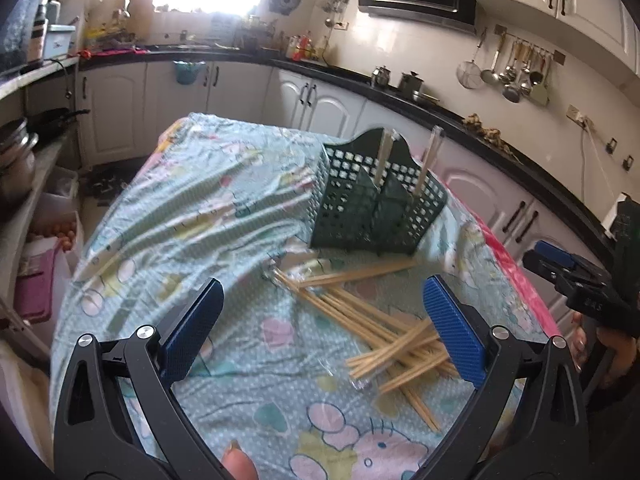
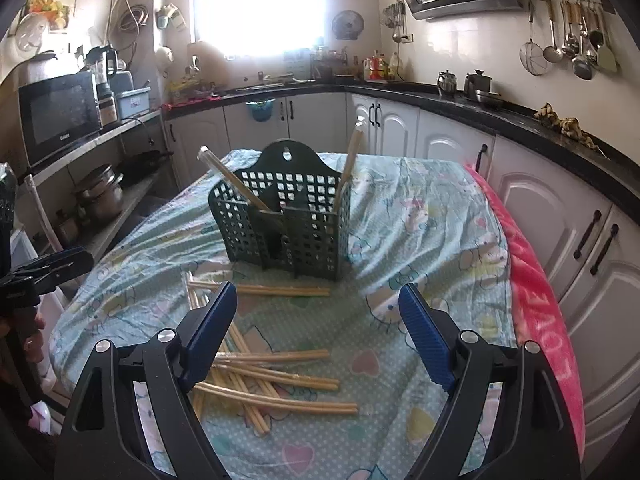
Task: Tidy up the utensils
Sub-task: 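Withdraw both open tools from the caddy back toward the loose chopsticks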
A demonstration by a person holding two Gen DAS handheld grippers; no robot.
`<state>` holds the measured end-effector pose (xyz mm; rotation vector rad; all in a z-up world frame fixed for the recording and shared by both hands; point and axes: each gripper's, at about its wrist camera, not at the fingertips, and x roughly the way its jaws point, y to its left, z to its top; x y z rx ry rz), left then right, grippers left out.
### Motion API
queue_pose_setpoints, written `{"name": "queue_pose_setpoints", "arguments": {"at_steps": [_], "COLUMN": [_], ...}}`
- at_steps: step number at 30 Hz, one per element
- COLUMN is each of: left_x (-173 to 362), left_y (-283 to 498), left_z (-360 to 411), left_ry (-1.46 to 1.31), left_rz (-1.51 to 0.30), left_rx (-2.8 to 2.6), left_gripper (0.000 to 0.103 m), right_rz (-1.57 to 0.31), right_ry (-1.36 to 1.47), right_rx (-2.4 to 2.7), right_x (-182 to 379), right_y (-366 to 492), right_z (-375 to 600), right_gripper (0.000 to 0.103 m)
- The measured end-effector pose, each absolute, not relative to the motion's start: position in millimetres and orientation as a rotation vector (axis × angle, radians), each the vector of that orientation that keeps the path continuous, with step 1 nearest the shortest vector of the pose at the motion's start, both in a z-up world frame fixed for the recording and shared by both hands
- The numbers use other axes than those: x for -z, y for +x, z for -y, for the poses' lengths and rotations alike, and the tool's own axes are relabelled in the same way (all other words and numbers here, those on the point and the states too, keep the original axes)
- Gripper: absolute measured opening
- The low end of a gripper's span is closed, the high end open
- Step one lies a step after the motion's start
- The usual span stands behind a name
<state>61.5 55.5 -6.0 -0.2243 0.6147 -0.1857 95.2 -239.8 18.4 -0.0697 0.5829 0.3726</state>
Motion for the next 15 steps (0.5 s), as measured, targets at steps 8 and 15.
{"name": "queue_pose_setpoints", "arguments": {"at_steps": [8, 15], "left_x": [28, 41], "left_y": [50, 48], "left_z": [-47, -45], "left_ry": [-0.177, -0.187], "left_rz": [-0.653, -0.688], "left_rx": [0.237, 0.274], "left_gripper": [0.092, 0.078], "right_rz": [-0.621, -0.648], "right_ry": [-0.082, -0.087], "right_rx": [-0.35, -0.334], "right_x": [1, 14], "right_y": [92, 91], "right_z": [243, 246], "right_gripper": [0.08, 0.08]}}
